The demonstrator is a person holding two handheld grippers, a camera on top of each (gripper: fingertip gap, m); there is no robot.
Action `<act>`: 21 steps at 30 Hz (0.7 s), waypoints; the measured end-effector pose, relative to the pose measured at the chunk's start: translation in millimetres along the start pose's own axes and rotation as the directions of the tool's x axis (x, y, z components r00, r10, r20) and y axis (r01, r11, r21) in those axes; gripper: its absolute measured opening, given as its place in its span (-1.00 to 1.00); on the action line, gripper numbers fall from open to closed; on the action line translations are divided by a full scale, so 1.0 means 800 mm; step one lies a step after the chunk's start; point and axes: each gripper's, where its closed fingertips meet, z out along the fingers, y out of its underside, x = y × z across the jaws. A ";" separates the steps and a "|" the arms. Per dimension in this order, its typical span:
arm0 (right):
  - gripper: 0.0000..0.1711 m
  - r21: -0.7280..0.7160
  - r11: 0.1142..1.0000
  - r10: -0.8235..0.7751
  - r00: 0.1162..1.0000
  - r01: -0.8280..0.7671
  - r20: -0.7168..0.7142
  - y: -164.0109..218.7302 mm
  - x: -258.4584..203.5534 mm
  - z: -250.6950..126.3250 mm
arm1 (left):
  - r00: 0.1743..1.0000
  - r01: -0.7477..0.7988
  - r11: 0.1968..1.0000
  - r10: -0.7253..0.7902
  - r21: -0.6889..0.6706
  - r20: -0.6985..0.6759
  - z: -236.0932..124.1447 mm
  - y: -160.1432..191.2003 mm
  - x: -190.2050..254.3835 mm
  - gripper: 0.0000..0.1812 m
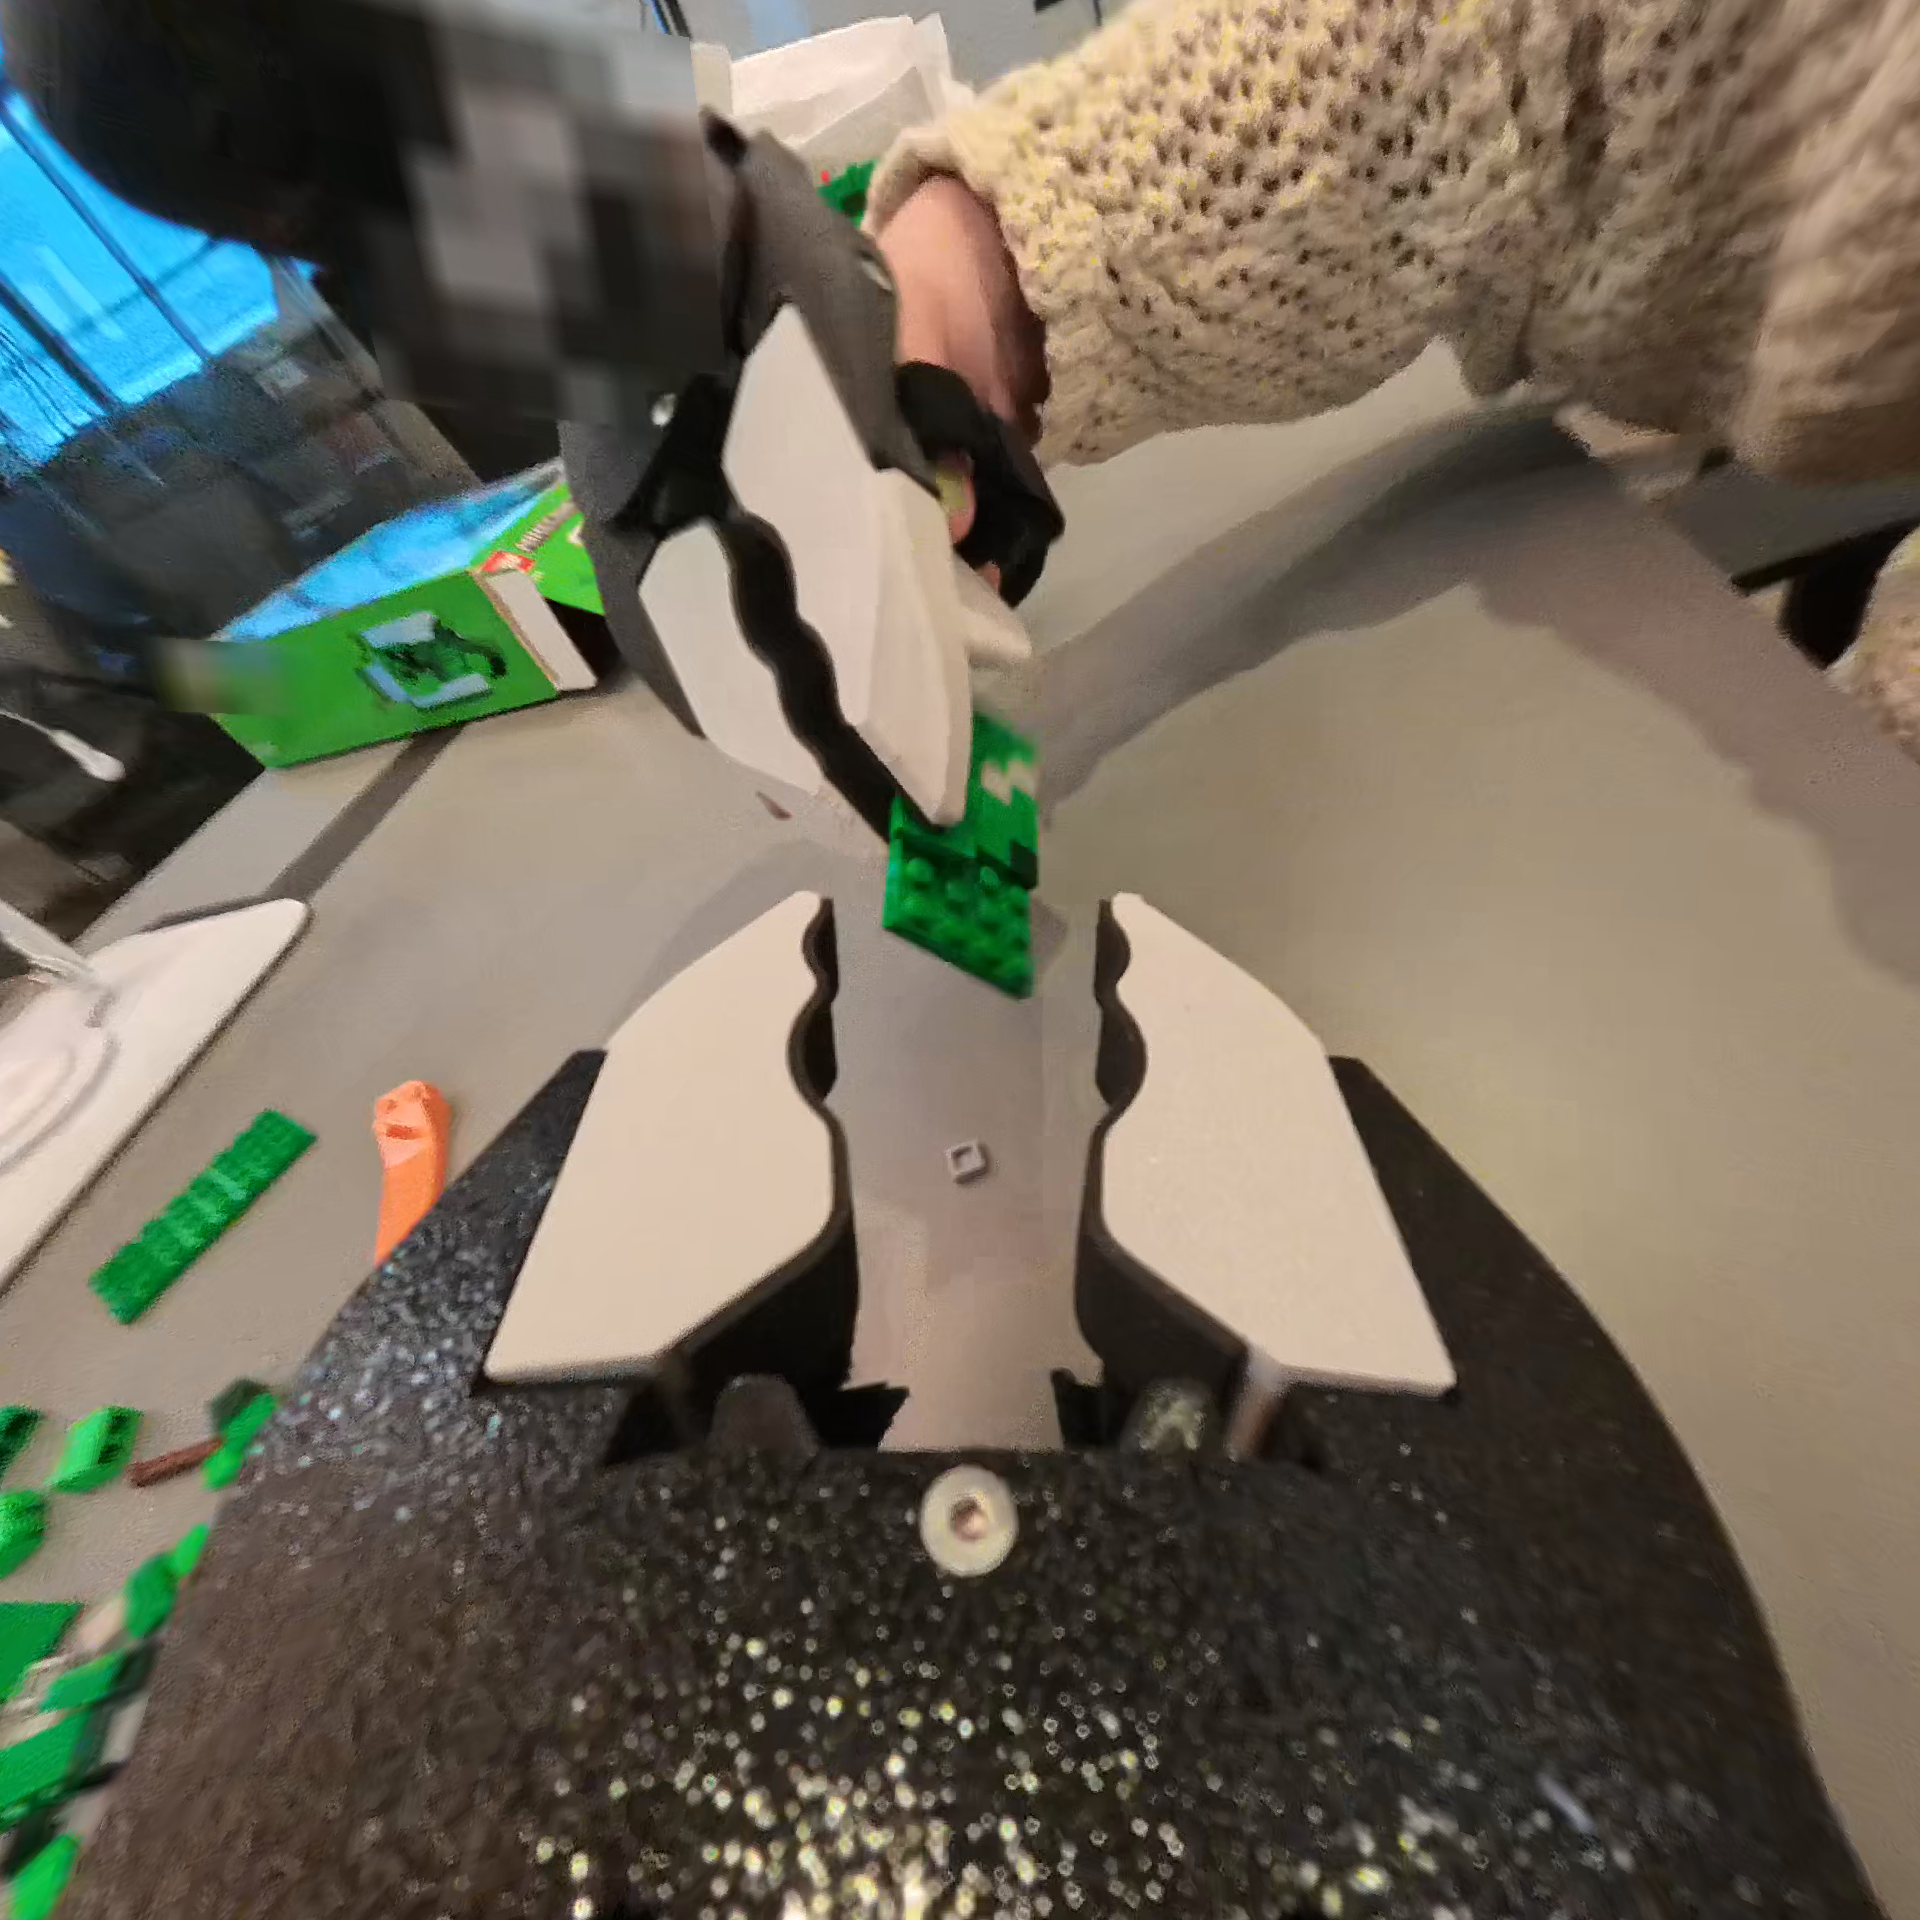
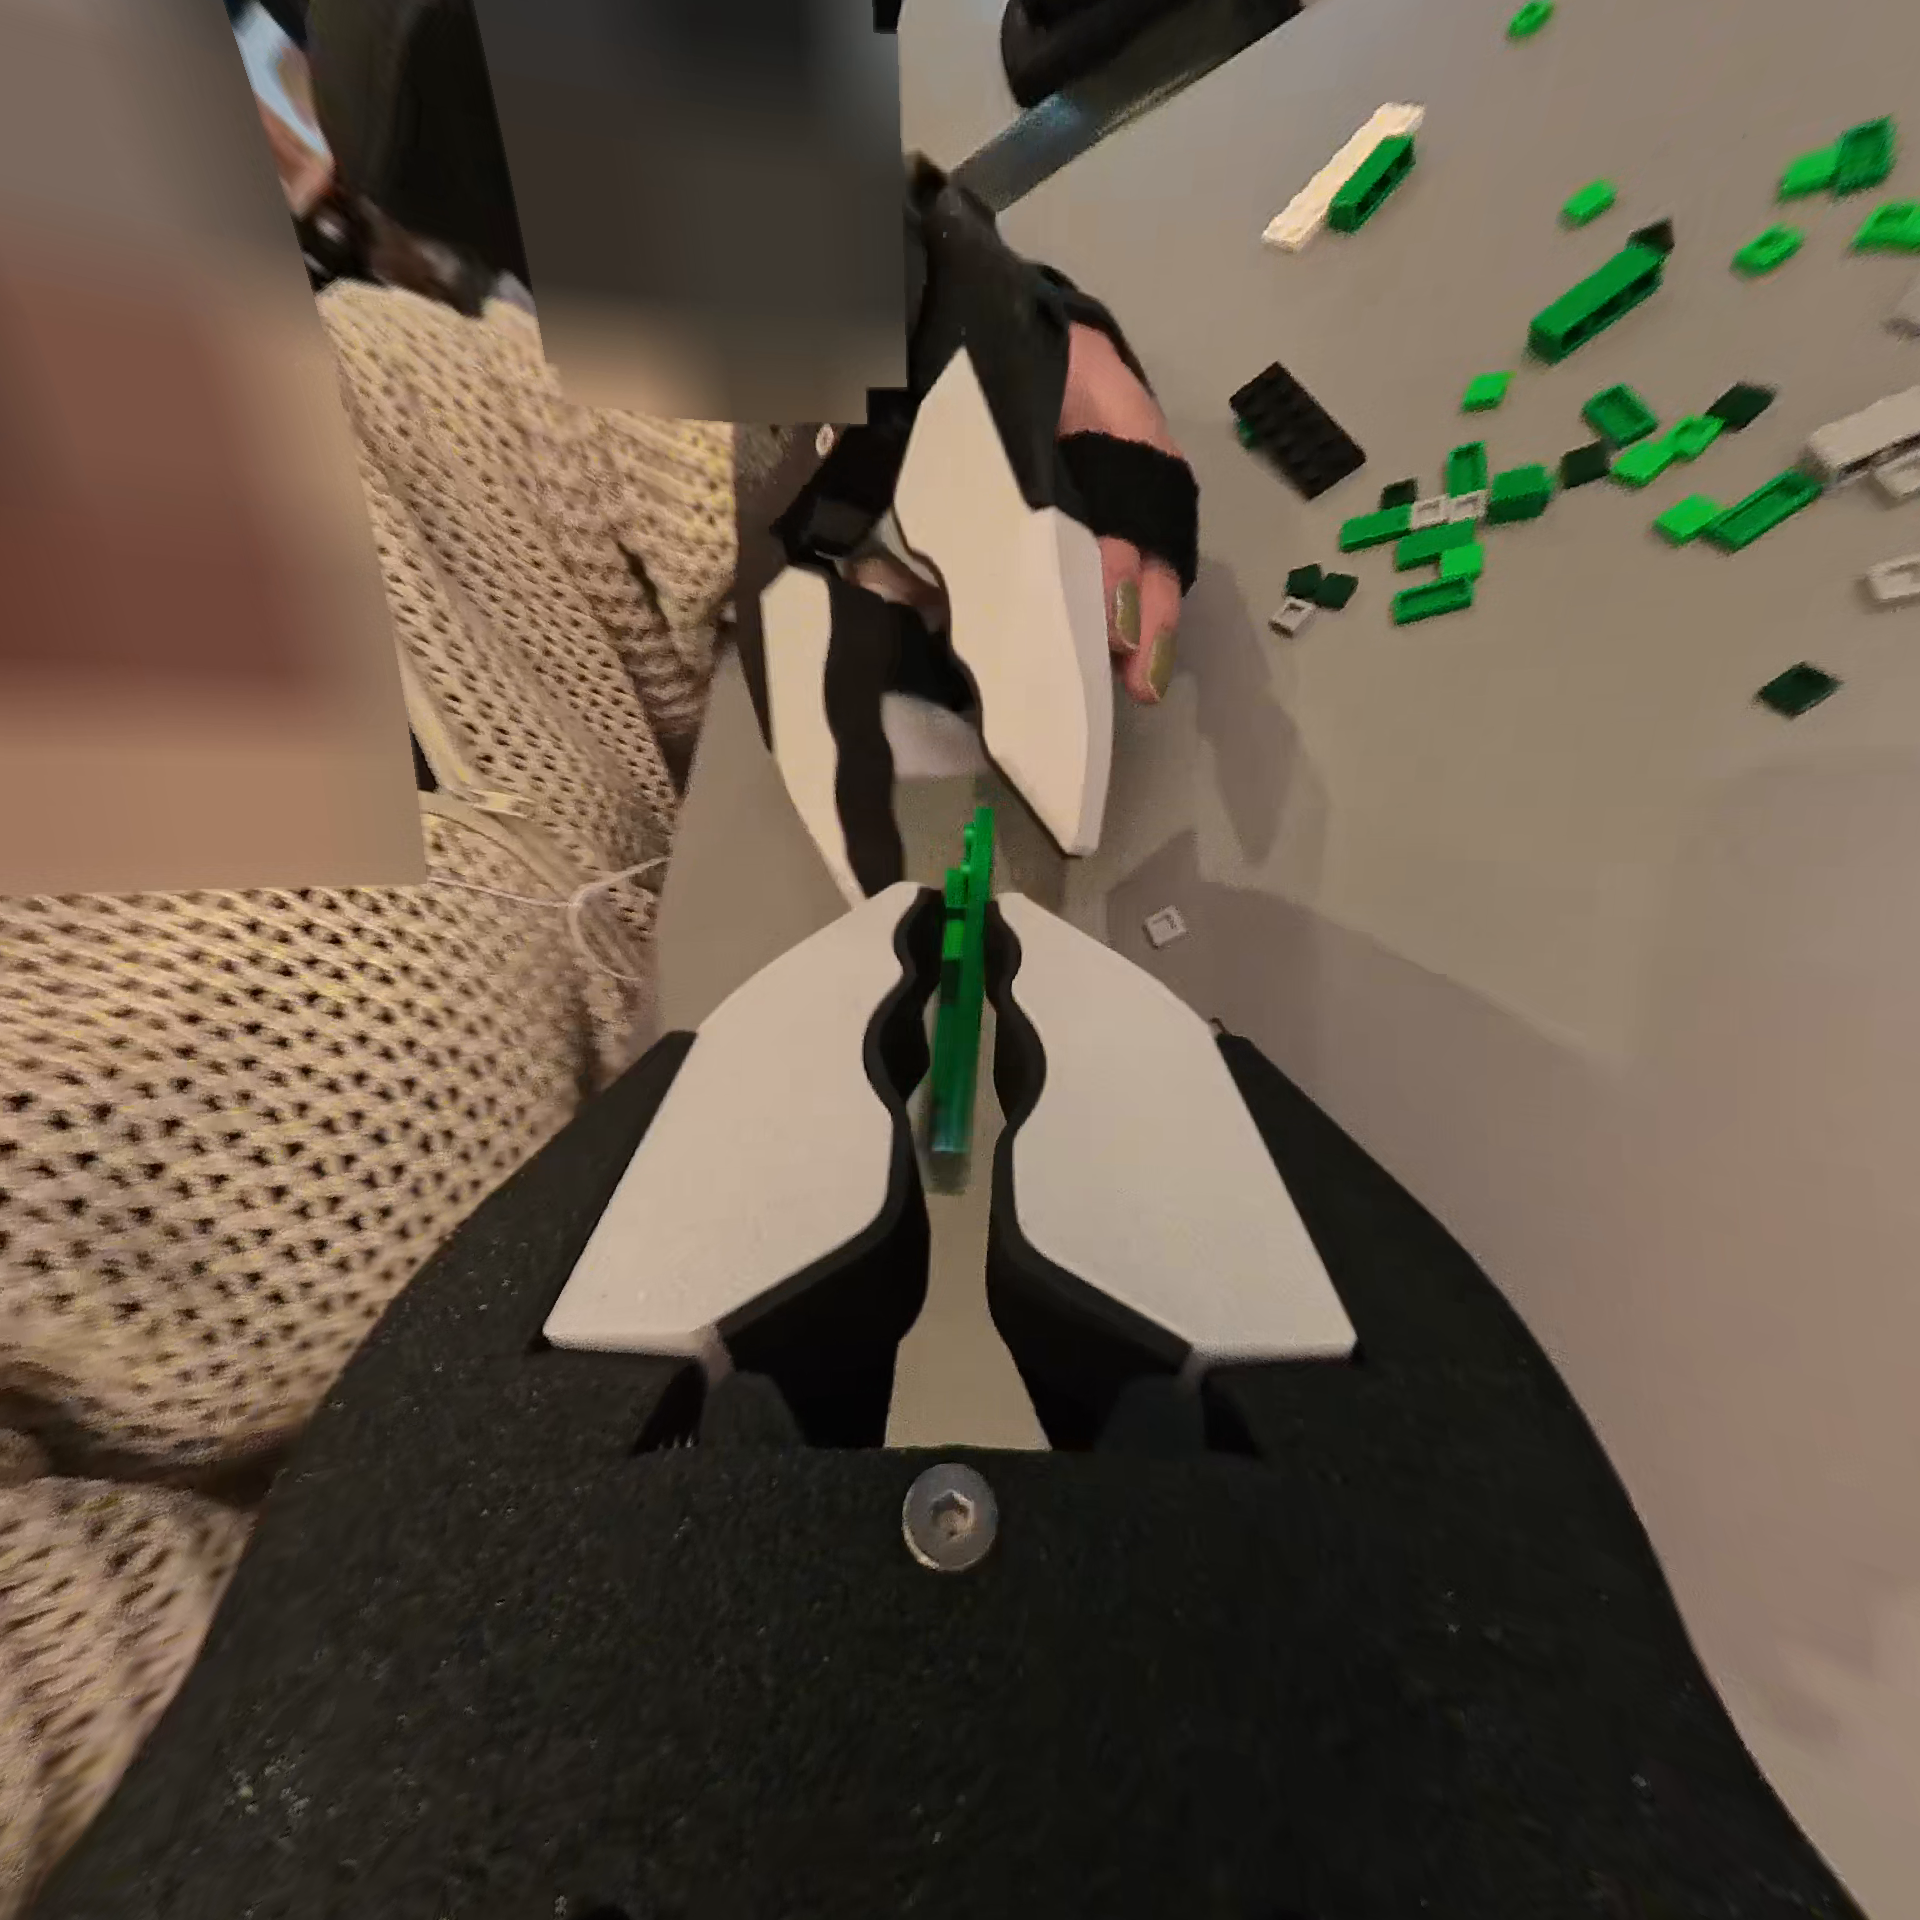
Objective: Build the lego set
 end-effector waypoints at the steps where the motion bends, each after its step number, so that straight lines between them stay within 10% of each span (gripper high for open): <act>1: -0.92 0.000 0.999 -0.039 0.999 0.039 -0.025 0.002 0.000 0.000 | 0.999 0.050 0.999 -0.050 0.012 -0.013 -0.001 -0.003 0.000 -0.47; 13: -0.92 -0.116 0.891 -0.454 0.855 0.439 -0.251 0.009 -0.012 0.008 | 0.989 0.123 0.992 -0.123 -0.007 -0.078 0.001 -0.005 0.011 -0.93; 21: -0.92 -0.086 0.881 -0.471 0.842 0.466 -0.263 0.002 -0.019 0.003 | 0.994 0.078 0.997 -0.080 -0.021 -0.072 0.003 -0.004 0.016 -0.81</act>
